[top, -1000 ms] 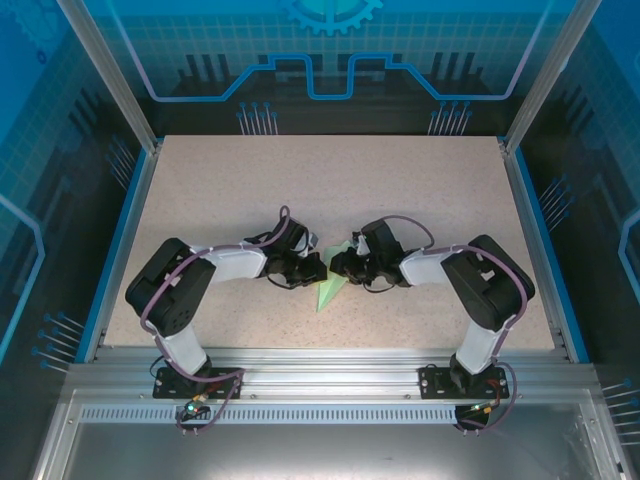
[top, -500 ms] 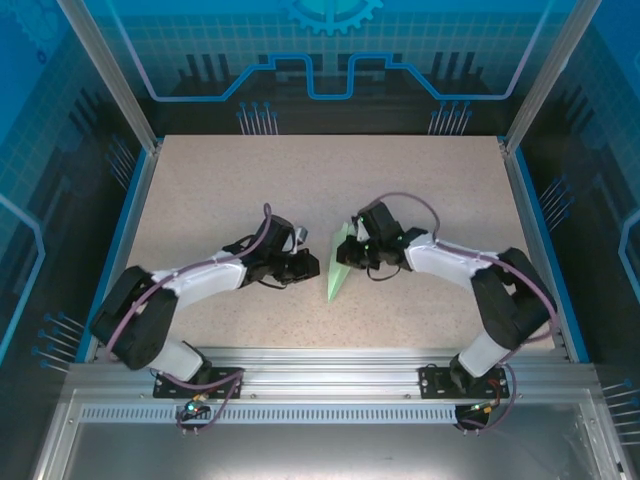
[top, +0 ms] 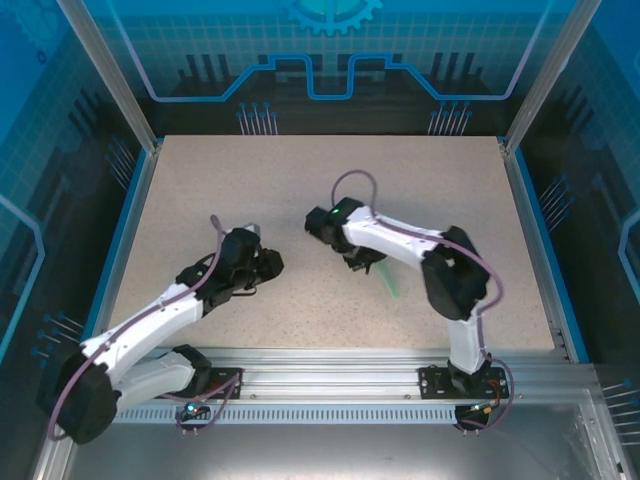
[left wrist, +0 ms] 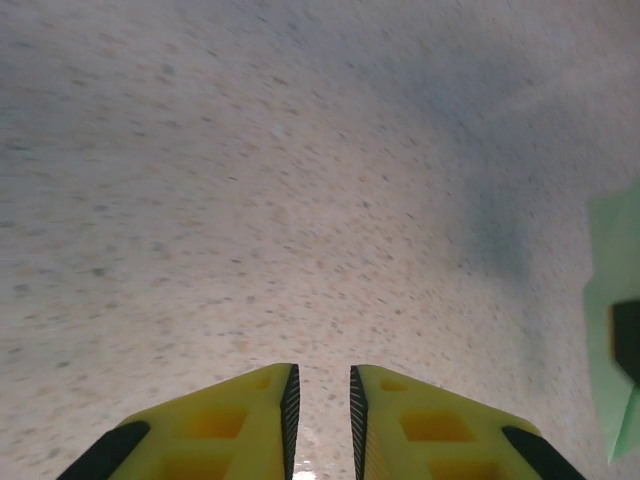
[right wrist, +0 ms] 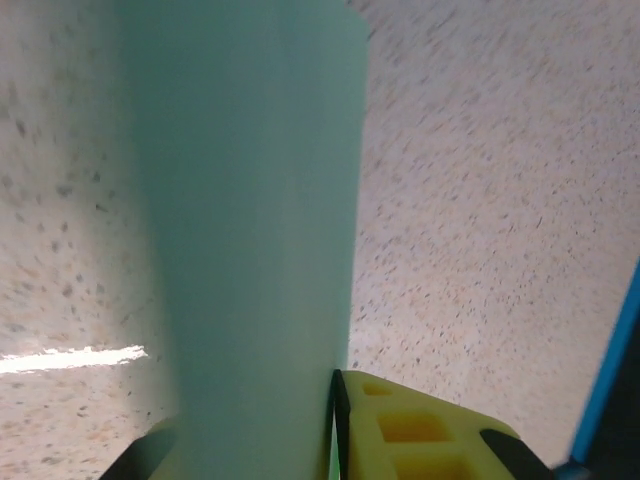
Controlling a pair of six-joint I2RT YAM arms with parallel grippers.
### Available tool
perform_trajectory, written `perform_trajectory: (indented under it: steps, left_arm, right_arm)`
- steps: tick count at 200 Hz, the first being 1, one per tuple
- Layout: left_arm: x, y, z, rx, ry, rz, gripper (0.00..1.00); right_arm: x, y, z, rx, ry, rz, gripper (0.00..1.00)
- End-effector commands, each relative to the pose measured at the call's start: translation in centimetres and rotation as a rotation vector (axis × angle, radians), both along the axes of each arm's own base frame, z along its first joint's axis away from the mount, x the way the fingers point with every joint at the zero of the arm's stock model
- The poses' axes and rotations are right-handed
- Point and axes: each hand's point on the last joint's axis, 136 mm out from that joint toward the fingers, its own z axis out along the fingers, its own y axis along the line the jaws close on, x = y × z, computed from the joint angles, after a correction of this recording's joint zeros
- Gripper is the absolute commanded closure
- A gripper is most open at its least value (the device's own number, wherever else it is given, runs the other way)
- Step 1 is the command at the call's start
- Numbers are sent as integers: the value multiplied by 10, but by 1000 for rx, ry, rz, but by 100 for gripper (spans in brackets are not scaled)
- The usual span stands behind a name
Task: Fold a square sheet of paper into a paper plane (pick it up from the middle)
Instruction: Turn over the paper at the center of the table, then fold the wing for the fifth time at the center of the table.
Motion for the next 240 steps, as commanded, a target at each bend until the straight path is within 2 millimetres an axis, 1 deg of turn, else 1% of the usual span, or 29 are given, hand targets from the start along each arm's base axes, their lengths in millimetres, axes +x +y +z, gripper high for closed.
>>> perform_trajectory:
  steps: [1, 14, 31, 42, 54, 68, 85, 96, 107, 119, 125, 136, 143, 145, 151, 165, 174, 177, 185, 194, 198, 202, 205, 211, 226, 240]
  left_arm:
    - [-11, 43, -5, 86, 1, 171, 73]
    - [-17, 53, -1, 85, -21, 210, 70]
    - [-23, 63, 2, 79, -44, 243, 67]
    - [-25, 66, 3, 75, -54, 248, 66]
    - [-27, 67, 3, 72, -53, 249, 65]
    - [-28, 66, 2, 76, -45, 243, 64]
    - [-28, 64, 1, 69, -39, 233, 63]
    - [-28, 61, 1, 61, -36, 222, 63]
    - [-27, 59, 2, 57, -36, 215, 63]
    - [-27, 57, 1, 55, -32, 205, 62]
    - [-26, 56, 1, 53, -30, 199, 62]
    - [-26, 52, 2, 47, -30, 182, 61]
    - [-26, 50, 3, 41, -28, 171, 61]
    - [-26, 49, 2, 39, -27, 168, 61]
    - [-26, 46, 3, 32, -26, 153, 61]
    - [-26, 37, 1, 7, -20, 111, 59]
    - [-26, 31, -1, -9, -10, 85, 58]
    - [-26, 28, -1, -16, -6, 73, 58]
    - [-26, 22, -3, -32, 4, 42, 57]
    - [-28, 14, -7, -49, 27, 9, 56]
    - [-29, 11, -9, -56, 38, -3, 56]
    - [-29, 8, -10, -63, 48, -15, 56]
    - [-29, 5, -11, -71, 52, -27, 57]
    - [-30, 0, -13, -87, 65, -47, 57]
    - [-32, -11, -17, -119, 93, -80, 58]
    - [-34, -20, -20, -138, 113, -110, 58]
  right_arm:
    - [-12, 23, 2, -64, 15, 50, 84]
    - [-16, 39, -13, -73, 42, 56, 83]
    - [-22, 61, -29, -38, 76, 58, 79]
    - [-28, 76, -41, 13, 107, 59, 76]
    - [-33, 91, -46, 65, 127, 69, 75]
    - [-43, 111, -52, 152, 171, 92, 64]
    - [-54, 134, -54, 274, 222, 122, 57]
    - [-58, 143, -51, 333, 241, 130, 51]
    - [-62, 152, -43, 410, 250, 158, 46]
    - [-66, 159, -31, 491, 245, 178, 40]
    - [-66, 160, -22, 523, 227, 189, 35]
    - [-65, 159, -7, 578, 191, 204, 27]
    - [-64, 157, 4, 615, 171, 204, 25]
    - [-65, 154, 4, 617, 170, 201, 24]
    - [-64, 152, 15, 653, 144, 208, 22]
    - [-65, 143, 29, 738, 125, 206, 19]
    - [-68, 138, 31, 800, 137, 205, 20]
    - [-69, 137, 34, 827, 135, 206, 21]
    - [-72, 130, 34, 874, 144, 199, 26]
    - [-76, 122, 30, 916, 158, 180, 30]
    - [-77, 118, 27, 934, 168, 173, 34]
    - [-78, 117, 26, 961, 176, 171, 44]
    - [-81, 115, 24, 977, 188, 168, 49]
    - [-83, 113, 21, 1011, 207, 161, 56]
    - [-90, 115, 20, 1092, 239, 167, 68]
    - [-96, 114, 15, 1102, 263, 178, 74]
